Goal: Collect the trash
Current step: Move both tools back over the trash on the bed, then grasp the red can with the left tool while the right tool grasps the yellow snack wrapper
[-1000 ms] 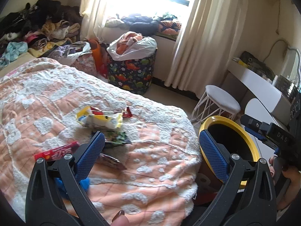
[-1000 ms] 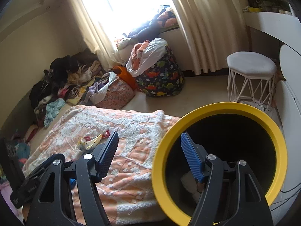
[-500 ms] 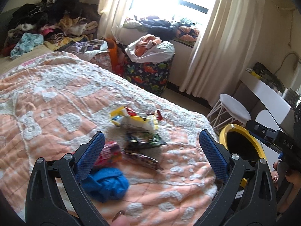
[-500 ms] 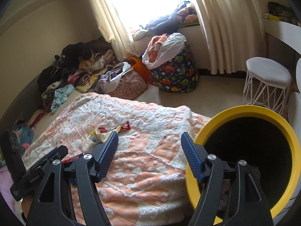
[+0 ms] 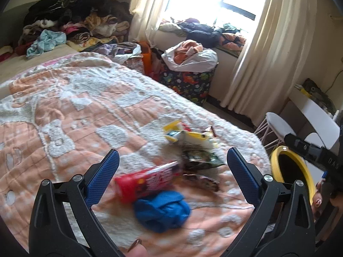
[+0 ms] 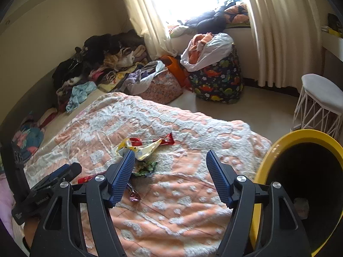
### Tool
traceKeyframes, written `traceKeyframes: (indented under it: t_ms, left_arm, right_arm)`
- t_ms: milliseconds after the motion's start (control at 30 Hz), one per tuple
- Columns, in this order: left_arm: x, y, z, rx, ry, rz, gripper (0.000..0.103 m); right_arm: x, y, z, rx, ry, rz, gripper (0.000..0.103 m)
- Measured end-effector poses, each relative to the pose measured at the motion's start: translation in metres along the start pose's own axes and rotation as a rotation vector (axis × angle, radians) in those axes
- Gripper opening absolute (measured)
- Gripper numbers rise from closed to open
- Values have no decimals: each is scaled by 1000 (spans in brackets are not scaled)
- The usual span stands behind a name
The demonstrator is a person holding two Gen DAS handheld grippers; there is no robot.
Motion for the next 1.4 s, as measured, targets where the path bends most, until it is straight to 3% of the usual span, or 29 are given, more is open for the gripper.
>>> traceKeyframes:
  t_ms: [233, 467, 733, 1033, 1400]
  left_arm:
    - [-6, 30, 9, 44, 41, -17, 91]
    - [-17, 47, 22, 98, 98, 19, 73]
    - [-30, 54, 35, 149, 153, 69, 62]
    - [-33, 49, 39, 122, 171, 74, 59]
    - [-41, 46, 41, 107, 179, 67, 58]
  right_arm:
    - [-31, 11, -7, -4, 39, -22, 67]
    - [-58, 14, -6, -20, 84, -34, 66]
    - [-96, 24, 2, -22, 158, -54, 61]
    - [-140, 27, 6, -115, 226, -96, 48]
    - [-160, 14, 10, -319, 273, -262, 49]
Point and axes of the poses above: each gripper's, at about its wrist camera, not at the fingertips, and x roughly against the way its jaws point, y to its left, z to its underside, the point moved 6 cm from there along -x, roughly the way its jaws point, and after that the axes turned 5 degrees about x, right-handed, at the moved point
